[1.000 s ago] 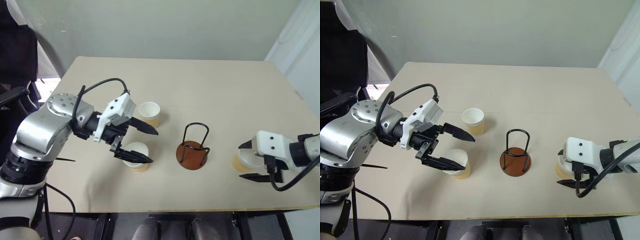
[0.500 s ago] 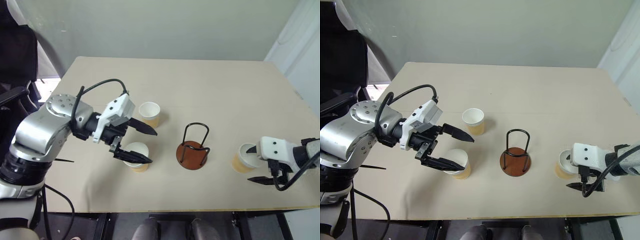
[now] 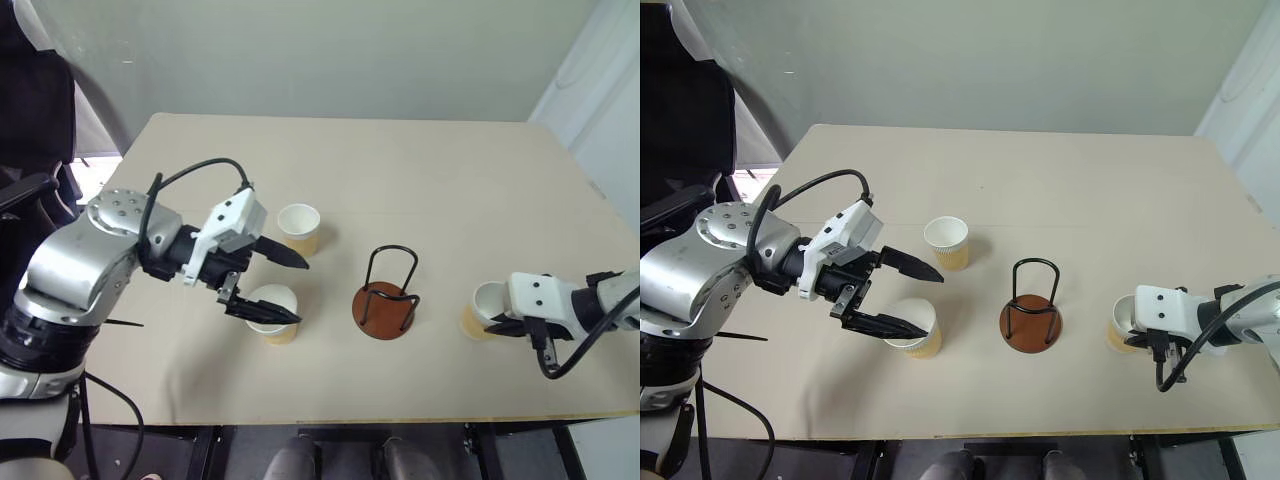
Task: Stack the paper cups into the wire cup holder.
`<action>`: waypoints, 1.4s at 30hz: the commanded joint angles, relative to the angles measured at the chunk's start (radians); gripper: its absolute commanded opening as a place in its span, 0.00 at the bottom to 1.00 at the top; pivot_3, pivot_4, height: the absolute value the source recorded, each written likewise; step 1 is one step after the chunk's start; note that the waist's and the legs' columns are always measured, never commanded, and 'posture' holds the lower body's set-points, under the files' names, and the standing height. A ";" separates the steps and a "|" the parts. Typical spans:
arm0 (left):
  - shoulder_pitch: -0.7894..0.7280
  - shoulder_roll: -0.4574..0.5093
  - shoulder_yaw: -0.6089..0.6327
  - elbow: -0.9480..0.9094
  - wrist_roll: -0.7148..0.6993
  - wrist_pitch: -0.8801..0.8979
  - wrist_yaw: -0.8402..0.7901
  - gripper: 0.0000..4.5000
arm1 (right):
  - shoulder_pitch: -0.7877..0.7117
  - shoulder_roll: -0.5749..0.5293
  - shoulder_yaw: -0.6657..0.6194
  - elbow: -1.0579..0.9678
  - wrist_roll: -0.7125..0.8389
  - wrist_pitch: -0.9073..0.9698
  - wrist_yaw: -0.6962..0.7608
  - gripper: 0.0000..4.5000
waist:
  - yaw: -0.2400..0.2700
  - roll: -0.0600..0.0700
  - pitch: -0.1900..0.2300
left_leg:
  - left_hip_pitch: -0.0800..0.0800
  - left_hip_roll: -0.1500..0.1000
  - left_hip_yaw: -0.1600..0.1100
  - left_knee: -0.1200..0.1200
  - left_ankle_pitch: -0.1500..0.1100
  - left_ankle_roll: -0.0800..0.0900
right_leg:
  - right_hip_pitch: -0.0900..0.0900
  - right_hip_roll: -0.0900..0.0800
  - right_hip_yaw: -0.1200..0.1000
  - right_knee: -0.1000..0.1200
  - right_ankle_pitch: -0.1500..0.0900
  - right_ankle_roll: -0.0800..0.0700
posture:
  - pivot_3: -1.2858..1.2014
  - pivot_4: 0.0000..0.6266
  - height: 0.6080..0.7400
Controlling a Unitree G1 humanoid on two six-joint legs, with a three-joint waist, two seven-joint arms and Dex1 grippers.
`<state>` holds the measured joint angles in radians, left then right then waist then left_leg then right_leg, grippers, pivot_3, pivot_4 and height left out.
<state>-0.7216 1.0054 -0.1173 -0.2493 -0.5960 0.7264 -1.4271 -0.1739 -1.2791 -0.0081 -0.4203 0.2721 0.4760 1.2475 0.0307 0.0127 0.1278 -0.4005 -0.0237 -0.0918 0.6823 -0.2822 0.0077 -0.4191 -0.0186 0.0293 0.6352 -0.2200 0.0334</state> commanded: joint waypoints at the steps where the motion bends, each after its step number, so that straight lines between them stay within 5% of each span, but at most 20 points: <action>1: -0.003 0.023 0.056 -0.001 0.005 -0.016 0.013 1.00 | -0.037 -0.005 -0.051 -0.044 0.037 0.017 0.009 0.01 | 0.000 0.000 0.000 | 0.000 0.000 0.000 0.000 0.000 0.000 | 0.000 0.000 0.000 0.000 0.000 0.000 | 0.52 0.24 1.00; 11: -0.021 0.024 0.052 0.017 0.013 -0.019 0.009 1.00 | -0.377 -0.014 -0.053 -0.131 0.140 0.074 0.030 0.01 | -0.002 0.000 0.000 | 0.000 0.000 0.000 0.000 0.000 0.000 | 0.000 0.000 0.000 0.001 0.000 0.000 | 0.52 0.24 1.00; 20: -0.061 -0.005 0.015 0.049 0.032 -0.032 -0.009 1.00 | -0.671 0.061 0.093 -0.180 0.179 0.161 0.055 0.01 | -0.003 0.000 0.000 | -0.001 0.000 -0.001 0.000 0.000 0.000 | 0.000 0.000 -0.001 -0.001 0.000 0.000 | 0.52 0.24 1.00; 42: -0.044 -0.020 0.021 0.035 0.040 -0.028 0.000 1.00 | -0.620 0.135 0.209 -0.177 0.059 0.082 0.097 0.01 | -0.003 0.000 0.000 | -0.001 0.000 -0.001 0.000 0.000 0.001 | 0.000 0.000 -0.001 -0.002 0.000 0.000 | 0.52 0.24 1.00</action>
<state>-0.7614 0.9720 -0.1280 -0.1904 -0.5490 0.6991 -1.4302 -0.7938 -1.1476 0.2123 -0.5809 0.3219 0.5547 1.3354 0.0281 0.0127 0.1278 -0.4014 -0.0238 -0.0927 0.6821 -0.2820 0.0084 -0.4195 -0.0186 0.0286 0.6331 -0.2200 0.0333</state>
